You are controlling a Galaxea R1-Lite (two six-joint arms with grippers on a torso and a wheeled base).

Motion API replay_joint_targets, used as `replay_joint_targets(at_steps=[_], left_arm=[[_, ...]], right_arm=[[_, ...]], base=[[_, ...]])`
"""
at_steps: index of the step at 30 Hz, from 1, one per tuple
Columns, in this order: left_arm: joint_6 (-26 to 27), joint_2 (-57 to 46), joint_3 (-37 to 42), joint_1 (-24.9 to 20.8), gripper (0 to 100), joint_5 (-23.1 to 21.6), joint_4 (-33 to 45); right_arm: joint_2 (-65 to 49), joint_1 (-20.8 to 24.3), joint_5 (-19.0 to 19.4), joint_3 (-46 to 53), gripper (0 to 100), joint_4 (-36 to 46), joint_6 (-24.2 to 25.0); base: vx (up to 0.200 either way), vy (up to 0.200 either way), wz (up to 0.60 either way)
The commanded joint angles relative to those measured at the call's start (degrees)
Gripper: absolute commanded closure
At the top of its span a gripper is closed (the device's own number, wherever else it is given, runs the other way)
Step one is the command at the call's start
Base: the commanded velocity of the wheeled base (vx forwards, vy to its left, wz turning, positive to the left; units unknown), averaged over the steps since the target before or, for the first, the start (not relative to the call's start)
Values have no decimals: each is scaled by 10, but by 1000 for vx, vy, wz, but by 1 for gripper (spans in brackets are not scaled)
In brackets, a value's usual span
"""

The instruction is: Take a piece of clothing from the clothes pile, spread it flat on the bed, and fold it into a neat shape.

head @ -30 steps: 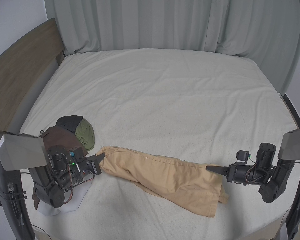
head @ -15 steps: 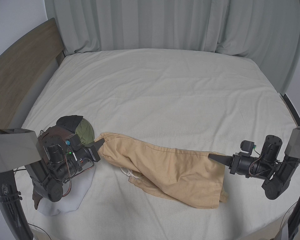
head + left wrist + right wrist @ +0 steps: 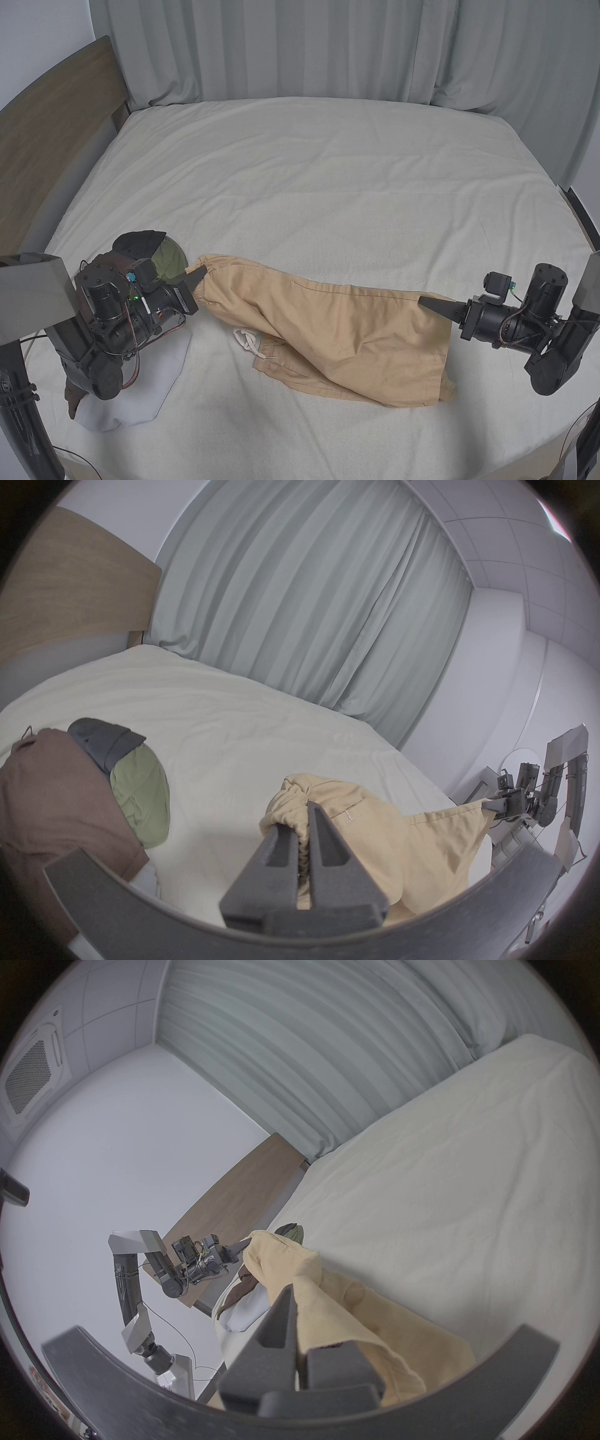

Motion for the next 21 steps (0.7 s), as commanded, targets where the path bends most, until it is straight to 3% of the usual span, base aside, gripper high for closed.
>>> replay_joint_targets(at_steps=[1, 21], left_arm=[[0, -22, -7, 1, 100, 0, -1], [-7, -74, 2, 7, 100, -27, -1]], right_arm=[[-9, 1, 0, -3, 100, 0, -6], [-37, 8, -2, -12, 100, 0, -12]], base=[[0, 0, 0], [0, 0, 0]])
